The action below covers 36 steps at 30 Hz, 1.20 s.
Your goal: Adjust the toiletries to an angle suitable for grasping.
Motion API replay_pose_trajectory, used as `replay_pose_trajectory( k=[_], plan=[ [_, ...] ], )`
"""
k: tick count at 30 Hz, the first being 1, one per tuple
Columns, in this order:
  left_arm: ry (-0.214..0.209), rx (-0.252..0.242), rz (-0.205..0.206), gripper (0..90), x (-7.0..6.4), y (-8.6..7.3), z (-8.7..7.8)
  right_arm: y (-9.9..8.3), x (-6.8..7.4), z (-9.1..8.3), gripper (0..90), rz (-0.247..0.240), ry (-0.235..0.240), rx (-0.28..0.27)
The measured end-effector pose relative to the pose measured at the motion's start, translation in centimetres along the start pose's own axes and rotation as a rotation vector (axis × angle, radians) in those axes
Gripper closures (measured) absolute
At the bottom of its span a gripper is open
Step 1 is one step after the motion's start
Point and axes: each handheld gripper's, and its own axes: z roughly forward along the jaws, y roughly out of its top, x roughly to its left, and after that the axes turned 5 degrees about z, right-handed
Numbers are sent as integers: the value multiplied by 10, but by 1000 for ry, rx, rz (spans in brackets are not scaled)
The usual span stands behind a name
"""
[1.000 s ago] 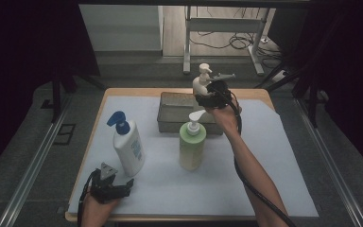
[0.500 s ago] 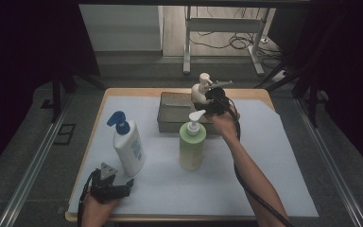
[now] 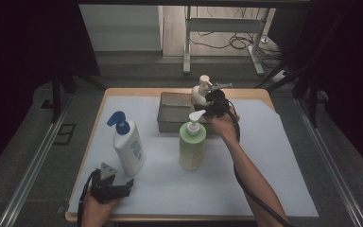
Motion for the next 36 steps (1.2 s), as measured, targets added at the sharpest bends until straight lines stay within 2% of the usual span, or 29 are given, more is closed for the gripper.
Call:
replay_pose_trajectory(
  k=[3, 7, 15, 24, 27, 31, 36],
  plan=[
    [0, 0, 0, 107, 0, 0, 0, -1, -3, -2, 315, -11, 21, -18],
    [-1, -1, -1, 107, 0, 0, 0, -4, -1, -4, 298, -34, 20, -22],
    [0, 0, -1, 107, 0, 0, 0, -14, -5, -13, 285, -19, 50, -29],
    [1, 0, -1, 107, 0, 0, 0, -29, -14, -29, 274, 2, 104, -7],
    [1, 0, 0, 107, 0, 0, 0, -31, -15, -32, 275, -3, 104, -6],
    [1, 0, 0, 107, 0, 0, 0, -36, -19, -39, 304, -2, 105, 2],
    [1, 0, 0, 107, 0, 0, 0, -44, -27, -47, 401, 8, 125, 9]
  ],
)
